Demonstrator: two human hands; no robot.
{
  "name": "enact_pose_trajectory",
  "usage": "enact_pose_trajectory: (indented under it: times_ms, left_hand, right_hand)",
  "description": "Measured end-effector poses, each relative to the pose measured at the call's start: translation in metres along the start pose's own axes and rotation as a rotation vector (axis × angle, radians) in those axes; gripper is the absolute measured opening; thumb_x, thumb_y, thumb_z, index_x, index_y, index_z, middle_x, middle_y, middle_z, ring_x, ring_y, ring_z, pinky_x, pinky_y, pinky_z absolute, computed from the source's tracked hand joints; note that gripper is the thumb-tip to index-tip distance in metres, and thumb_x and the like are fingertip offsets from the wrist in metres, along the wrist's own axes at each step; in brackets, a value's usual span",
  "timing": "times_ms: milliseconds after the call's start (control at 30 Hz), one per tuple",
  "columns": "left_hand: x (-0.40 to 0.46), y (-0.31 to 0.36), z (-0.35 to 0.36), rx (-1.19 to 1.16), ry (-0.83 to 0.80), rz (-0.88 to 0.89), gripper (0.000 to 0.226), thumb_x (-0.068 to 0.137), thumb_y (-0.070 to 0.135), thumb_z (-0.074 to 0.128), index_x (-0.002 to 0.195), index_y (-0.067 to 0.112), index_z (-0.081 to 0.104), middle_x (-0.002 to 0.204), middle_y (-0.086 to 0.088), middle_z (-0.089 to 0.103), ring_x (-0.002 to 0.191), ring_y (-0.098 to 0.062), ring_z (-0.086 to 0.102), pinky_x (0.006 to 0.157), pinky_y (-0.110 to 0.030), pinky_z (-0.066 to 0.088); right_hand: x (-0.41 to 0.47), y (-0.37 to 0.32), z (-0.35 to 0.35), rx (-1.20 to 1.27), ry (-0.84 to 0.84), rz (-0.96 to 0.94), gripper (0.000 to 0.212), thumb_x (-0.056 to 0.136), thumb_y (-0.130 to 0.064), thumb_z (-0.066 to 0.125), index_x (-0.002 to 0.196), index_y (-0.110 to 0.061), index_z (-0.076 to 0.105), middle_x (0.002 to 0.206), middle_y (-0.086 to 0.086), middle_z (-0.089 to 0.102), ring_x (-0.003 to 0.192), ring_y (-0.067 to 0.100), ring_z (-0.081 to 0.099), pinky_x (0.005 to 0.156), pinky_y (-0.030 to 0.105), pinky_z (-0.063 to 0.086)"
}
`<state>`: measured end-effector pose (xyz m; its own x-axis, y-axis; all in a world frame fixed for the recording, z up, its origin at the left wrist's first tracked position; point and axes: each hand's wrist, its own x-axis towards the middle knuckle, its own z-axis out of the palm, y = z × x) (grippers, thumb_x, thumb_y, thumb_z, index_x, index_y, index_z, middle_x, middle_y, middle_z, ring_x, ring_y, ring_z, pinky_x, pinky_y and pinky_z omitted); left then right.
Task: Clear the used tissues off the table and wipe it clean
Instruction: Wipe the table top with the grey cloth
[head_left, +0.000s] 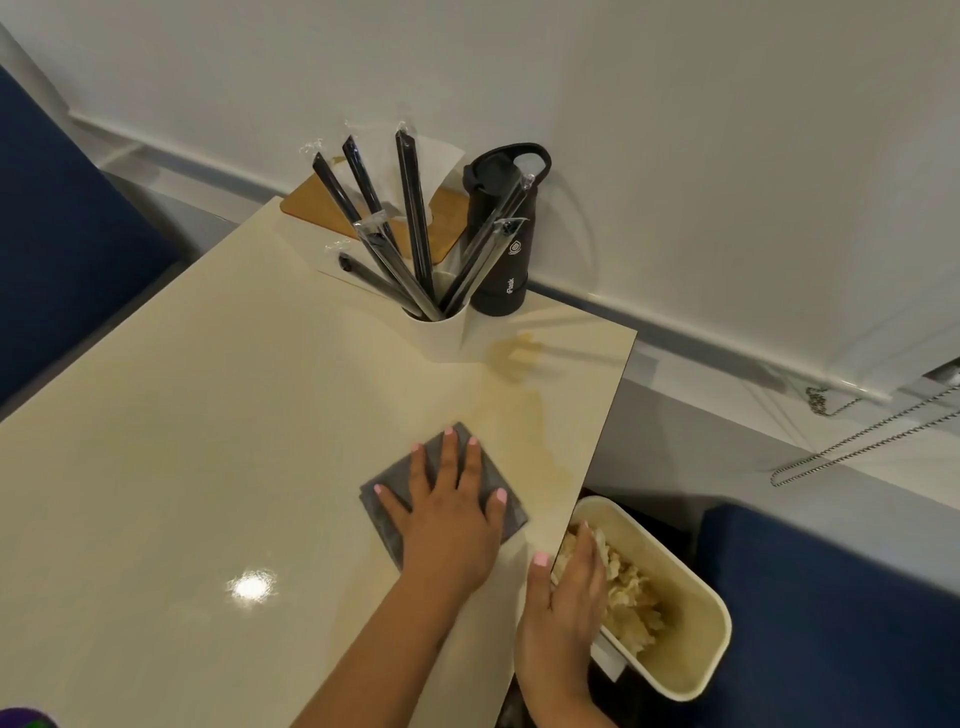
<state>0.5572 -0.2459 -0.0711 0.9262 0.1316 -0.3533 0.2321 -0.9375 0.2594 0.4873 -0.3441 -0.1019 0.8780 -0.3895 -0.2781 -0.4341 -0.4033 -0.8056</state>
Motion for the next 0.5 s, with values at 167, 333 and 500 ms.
enact_pose_trajectory:
  times_ms: [167, 333, 500]
  left_hand:
    - [0.005, -0.028, -0.040, -0.233, 0.115, -0.027, 0.045, 0.097, 0.027, 0.037, 0.139, 0.043, 0.034, 0.144, 0.014, 0.042, 0.133, -0.009, 0.034, 0.104, -0.038, 0.019]
    - [0.009, -0.067, -0.049, -0.281, 0.318, -0.111, 0.049, 0.093, 0.008, 0.042, 0.131, 0.038, 0.048, 0.145, 0.012, 0.040, 0.138, -0.009, 0.028, 0.109, -0.042, 0.012]
    - [0.009, -0.096, -0.047, -0.148, 0.327, -0.198, 0.057, 0.089, 0.002, 0.040, 0.138, 0.032, 0.041, 0.152, 0.007, 0.028, 0.143, -0.015, 0.016, 0.110, -0.049, 0.007]
  right_hand:
    - [-0.007, -0.034, 0.007, -0.112, 0.000, -0.544, 0.043, 0.091, -0.038, 0.037, 0.133, -0.032, 0.037, 0.145, -0.010, 0.030, 0.137, 0.013, 0.023, 0.110, 0.037, 0.025]
    - [0.006, -0.058, 0.057, -0.399, -0.226, -0.777, 0.044, 0.088, -0.029, 0.036, 0.130, -0.021, 0.047, 0.148, 0.000, 0.038, 0.141, 0.020, 0.021, 0.113, 0.052, 0.025]
    - [0.017, -0.071, 0.088, -0.761, -0.189, -0.648, 0.063, 0.087, -0.047, 0.030, 0.137, -0.013, 0.048, 0.147, 0.010, 0.040, 0.138, 0.032, 0.032, 0.108, 0.054, 0.014]
